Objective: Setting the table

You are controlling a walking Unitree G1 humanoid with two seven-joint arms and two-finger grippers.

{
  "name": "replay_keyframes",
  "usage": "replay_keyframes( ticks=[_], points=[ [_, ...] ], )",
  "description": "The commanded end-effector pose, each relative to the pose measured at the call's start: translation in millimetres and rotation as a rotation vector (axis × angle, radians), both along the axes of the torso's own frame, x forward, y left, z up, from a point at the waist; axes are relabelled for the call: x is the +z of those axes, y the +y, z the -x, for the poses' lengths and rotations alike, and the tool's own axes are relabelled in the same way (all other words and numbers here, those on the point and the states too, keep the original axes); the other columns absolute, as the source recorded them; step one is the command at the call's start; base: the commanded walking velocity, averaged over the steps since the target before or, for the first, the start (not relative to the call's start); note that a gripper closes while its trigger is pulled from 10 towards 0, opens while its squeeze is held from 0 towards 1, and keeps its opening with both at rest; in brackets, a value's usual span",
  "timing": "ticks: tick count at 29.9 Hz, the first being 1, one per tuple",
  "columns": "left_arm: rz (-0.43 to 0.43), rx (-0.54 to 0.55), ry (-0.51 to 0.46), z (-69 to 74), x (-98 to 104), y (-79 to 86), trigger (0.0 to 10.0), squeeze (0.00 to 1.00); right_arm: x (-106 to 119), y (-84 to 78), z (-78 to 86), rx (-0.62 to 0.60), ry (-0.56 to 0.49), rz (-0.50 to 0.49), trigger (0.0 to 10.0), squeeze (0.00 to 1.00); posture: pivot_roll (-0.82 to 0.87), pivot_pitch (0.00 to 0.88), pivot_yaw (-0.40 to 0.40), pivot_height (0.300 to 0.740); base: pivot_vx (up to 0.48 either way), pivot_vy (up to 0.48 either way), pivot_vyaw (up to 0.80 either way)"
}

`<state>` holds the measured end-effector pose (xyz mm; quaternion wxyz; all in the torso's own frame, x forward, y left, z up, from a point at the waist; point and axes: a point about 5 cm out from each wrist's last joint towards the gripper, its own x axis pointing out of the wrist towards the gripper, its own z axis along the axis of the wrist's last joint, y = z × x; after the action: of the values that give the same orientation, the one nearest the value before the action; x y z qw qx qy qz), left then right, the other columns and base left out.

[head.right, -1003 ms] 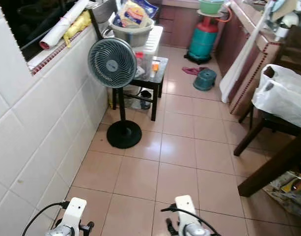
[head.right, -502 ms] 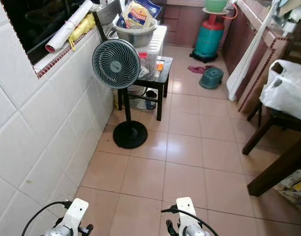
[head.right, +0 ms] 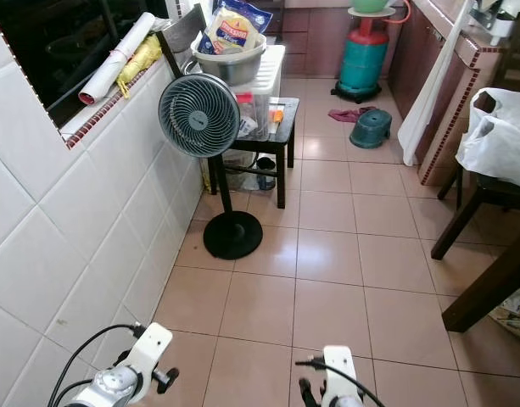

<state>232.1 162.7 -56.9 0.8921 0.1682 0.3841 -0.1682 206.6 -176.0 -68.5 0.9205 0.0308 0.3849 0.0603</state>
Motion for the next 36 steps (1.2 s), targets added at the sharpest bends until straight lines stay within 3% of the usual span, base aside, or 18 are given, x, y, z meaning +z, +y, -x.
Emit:
replay_keyframes(
  ticks=[1,4,7,8,10,13,17,22,23,24,27,31,34,36],
  points=[
    [0.024,-0.015,-0.097,-17.0,14,-1.1,10.0,0.00,19,2.5,-25.1,0.027,-0.138,-0.034,10.0,0.00,-0.01,0.000,0.029,0.740,0.000,0.000,0.00],
    [0.106,-0.039,-0.282,-43.2,41,-10.0,10.0,0.00,45,-1.2,-51.7,0.055,-0.282,-0.085,10.0,0.00,0.00,0.000,0.004,0.740,0.000,0.000,0.00],
    [0.177,0.027,-0.395,-58.7,62,-6.5,10.0,0.00,67,-2.7,-67.9,0.101,-0.387,-0.100,10.0,0.00,0.01,0.000,-0.006,0.740,0.000,0.000,0.00],
    [0.153,0.036,-0.463,-62.9,71,-2.1,10.0,0.00,76,-3.0,-72.5,0.127,-0.425,-0.104,10.0,0.00,0.01,0.000,-0.008,0.740,0.000,0.000,0.00],
    [0.131,0.034,-0.604,-63.6,92,9.2,10.0,0.00,104,-3.8,-80.6,0.203,-0.531,-0.095,10.0,0.00,0.01,0.000,-0.015,0.740,0.000,0.000,0.00],
    [0.130,0.019,-0.654,-59.6,100,13.8,10.0,0.00,115,-4.3,-81.8,0.231,-0.576,-0.081,10.0,0.00,0.02,0.000,-0.018,0.740,0.000,0.000,0.00],
    [0.157,-0.007,-0.698,-36.3,109,15.3,10.0,0.00,130,-8.0,-68.2,0.181,-0.623,-0.111,10.0,0.00,0.03,0.000,-0.021,0.740,0.000,0.000,0.00],
    [0.148,-0.022,-0.694,-10.5,111,12.9,10.0,0.00,130,-11.6,-43.6,0.006,-0.603,-0.169,10.0,0.00,0.04,0.000,-0.022,0.740,0.000,0.000,0.00],
    [0.148,-0.022,-0.694,-10.5,111,12.9,10.0,0.00,130,-11.6,-43.6,0.006,-0.603,-0.169,10.0,0.00,0.04,0.000,-0.022,0.740,0.000,0.000,0.00],
    [0.136,-0.012,-0.711,-3.5,111,13.9,10.0,0.00,129,-14.8,-33.4,-0.025,-0.616,-0.137,10.0,0.00,0.04,0.000,-0.018,0.740,0.000,0.000,0.00],
    [0.158,-0.007,-0.669,2.3,109,16.5,10.0,0.00,128,-19.4,-21.3,-0.080,-0.624,-0.093,10.0,0.00,0.03,0.000,-0.013,0.740,0.000,0.000,0.00],
    [0.123,0.047,-0.707,0.7,123,24.6,10.0,0.00,132,-23.6,-8.9,-0.166,-0.606,-0.056,10.0,0.00,0.00,0.000,-0.008,0.740,0.000,0.000,0.00],
    [0.145,0.055,-0.703,0.4,130,21.3,10.0,0.00,133,-17.8,-5.6,-0.178,-0.591,-0.054,10.0,0.00,-0.01,0.000,-0.002,0.740,0.000,0.000,0.00],
    [0.149,0.000,-0.712,-0.3,133,12.9,10.0,0.00,137,-13.7,-7.5,-0.148,-0.613,-0.050,10.0,0.00,-0.01,0.000,-0.003,0.740,0.000,0.000,0.00]
  ],
)
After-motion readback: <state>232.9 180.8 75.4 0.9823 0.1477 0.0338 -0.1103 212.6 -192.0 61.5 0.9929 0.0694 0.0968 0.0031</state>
